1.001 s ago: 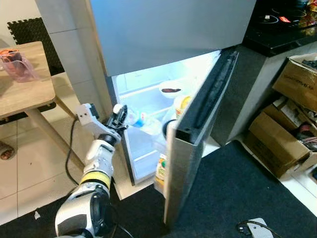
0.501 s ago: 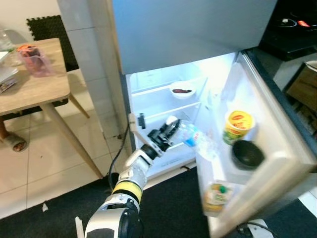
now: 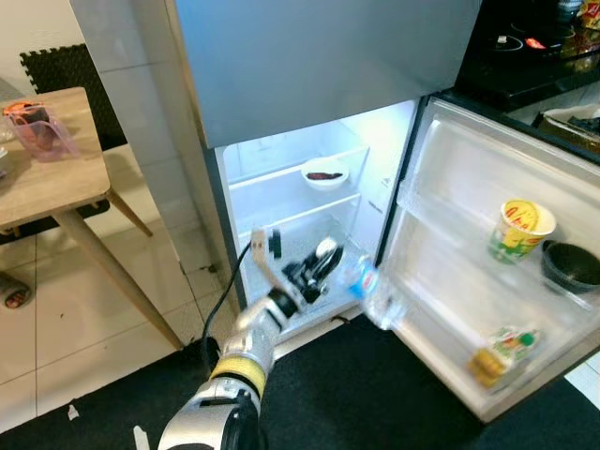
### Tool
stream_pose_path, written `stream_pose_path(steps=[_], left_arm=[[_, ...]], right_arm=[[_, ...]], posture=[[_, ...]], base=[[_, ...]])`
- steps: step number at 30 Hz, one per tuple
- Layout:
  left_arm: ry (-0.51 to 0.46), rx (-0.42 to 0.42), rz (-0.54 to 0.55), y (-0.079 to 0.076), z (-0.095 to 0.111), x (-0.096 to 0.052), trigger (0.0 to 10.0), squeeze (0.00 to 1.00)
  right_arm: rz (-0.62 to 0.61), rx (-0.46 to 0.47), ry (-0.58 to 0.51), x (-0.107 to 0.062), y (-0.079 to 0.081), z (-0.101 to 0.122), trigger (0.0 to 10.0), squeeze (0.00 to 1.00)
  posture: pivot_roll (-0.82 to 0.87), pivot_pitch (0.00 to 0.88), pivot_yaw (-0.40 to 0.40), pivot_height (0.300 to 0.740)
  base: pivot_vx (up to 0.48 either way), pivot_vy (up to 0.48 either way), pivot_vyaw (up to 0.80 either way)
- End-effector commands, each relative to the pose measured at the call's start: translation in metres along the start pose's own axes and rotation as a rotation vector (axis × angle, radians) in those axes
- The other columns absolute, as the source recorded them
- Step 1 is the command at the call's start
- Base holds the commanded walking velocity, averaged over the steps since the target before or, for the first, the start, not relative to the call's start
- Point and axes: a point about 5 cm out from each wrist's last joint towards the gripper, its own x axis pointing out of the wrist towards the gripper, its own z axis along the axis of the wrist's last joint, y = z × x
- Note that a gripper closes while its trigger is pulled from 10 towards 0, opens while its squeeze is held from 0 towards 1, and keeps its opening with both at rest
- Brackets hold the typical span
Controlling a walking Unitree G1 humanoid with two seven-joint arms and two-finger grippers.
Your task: Restocking fridge
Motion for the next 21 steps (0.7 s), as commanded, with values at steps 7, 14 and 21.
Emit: stream_pose_path(steps=[7,14,21], left_arm=[[0.359,0.114,0.653,0.079,-0.058,-0.109,10.0,0.0],[0.515,0.111,0.779,0.086,-0.088,-0.154,10.0,0.0],[0.758,0.135,0.863,0.076,-0.135,-0.215,10.0,0.0]], right_arm=[[-0.001,-0.012,-0.034,0.0,0.002,0.01,10.0,0.0],[0.0,-0.014,-0.034,0.0,0.002,0.009,10.0,0.0],[0.005,-0.024,-0.04,0.0,0.003,0.009,10.0,0.0]], posture=[[-0.08,0.0,-0.003,0.74],[-0.07,0.0,-0.007,0.74],[-0.07,0.0,-0.014,0.74]], base=[[0.0,0.0,-0.54],[0.0,0.0,-0.76],[0.0,0.0,-0.76]])
